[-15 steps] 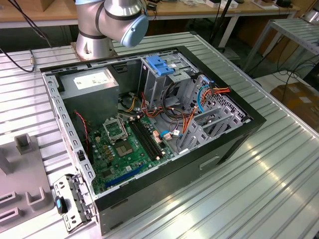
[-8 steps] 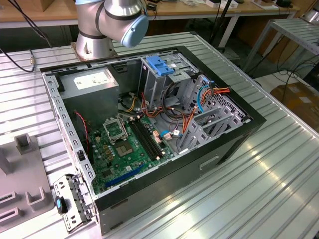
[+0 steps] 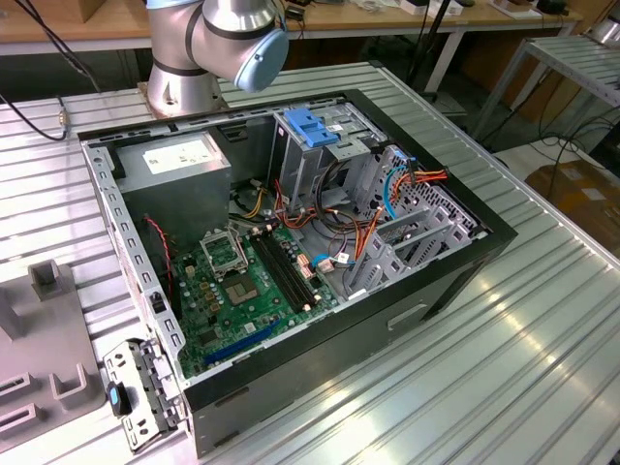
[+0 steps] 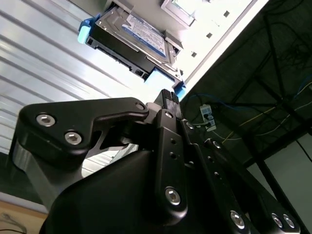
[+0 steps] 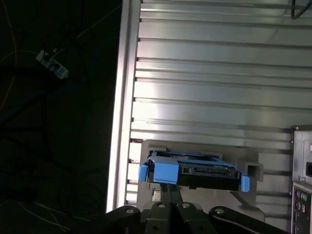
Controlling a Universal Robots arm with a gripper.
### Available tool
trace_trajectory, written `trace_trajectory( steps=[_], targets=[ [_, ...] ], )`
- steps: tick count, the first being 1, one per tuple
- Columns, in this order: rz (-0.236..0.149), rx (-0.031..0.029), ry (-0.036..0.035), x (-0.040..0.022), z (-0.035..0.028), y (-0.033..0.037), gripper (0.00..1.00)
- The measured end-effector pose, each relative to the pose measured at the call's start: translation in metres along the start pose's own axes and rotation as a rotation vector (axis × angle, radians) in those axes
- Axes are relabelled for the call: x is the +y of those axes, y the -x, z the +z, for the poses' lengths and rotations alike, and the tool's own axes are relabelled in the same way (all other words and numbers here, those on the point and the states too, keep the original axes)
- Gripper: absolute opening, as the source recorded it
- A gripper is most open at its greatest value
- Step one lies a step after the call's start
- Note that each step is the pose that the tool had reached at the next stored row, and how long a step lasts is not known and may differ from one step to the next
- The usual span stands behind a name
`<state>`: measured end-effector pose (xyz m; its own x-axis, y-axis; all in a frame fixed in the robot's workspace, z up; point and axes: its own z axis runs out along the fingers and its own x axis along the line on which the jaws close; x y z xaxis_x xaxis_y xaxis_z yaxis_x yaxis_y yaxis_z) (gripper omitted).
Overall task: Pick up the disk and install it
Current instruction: 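Pick up the disk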
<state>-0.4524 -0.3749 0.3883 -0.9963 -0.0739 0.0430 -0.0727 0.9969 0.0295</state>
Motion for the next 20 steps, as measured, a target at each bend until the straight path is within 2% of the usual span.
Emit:
trace_trajectory(
  steps=[11, 14, 17, 20],
  targets=[
    [-0.086, 0.0026, -0.0037, 0.0, 0.0, 0.0, 0.11],
    [-0.146, 0.0043, -0.0063, 0.0, 0.0, 0.0, 0.11],
    [-0.251, 0.0073, -0.0108, 0.0, 0.0, 0.0, 0.11],
    [-0.297, 0.0088, -0.0128, 0.0, 0.0, 0.0, 0.11]
  ],
)
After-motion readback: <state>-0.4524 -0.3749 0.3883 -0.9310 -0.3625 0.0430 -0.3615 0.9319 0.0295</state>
